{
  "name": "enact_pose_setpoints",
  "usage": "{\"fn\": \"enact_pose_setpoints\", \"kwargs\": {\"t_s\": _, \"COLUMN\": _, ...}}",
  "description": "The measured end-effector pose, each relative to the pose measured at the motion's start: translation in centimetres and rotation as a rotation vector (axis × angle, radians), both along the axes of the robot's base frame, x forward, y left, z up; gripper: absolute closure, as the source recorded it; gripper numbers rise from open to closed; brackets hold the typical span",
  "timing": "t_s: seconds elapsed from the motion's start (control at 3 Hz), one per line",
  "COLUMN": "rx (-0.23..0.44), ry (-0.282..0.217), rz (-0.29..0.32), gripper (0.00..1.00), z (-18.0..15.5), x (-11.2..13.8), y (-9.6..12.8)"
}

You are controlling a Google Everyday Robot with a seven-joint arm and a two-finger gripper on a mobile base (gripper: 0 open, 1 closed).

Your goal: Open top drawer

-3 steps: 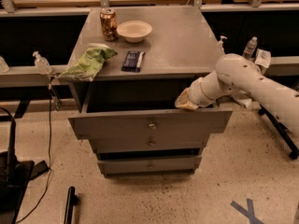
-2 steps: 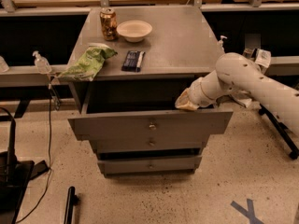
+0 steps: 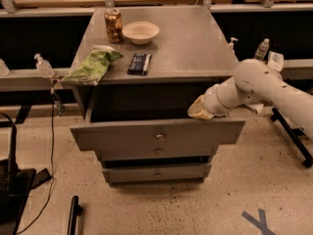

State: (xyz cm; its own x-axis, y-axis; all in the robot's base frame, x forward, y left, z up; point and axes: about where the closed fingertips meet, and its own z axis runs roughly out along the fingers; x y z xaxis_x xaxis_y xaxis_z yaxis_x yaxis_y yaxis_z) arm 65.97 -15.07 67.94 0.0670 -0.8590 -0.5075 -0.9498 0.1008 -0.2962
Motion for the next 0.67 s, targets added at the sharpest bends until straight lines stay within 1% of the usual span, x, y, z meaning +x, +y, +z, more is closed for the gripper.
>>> {"fn": "enact_pose_setpoints", "kwargs": {"t_s": 0.33, "rx": 0.0, "ry": 0.0, "rz": 0.0, "gripper": 1.0, "z": 0.01, "x": 0.0, "y": 0.0}}
{"fn": "enact_pose_setpoints", "kwargs": {"t_s": 0.67, "rx": 0.041, "ry": -0.031, "rz": -0.02, "gripper": 1.0, "z": 0.12, "x": 0.64, "y": 0.47}}
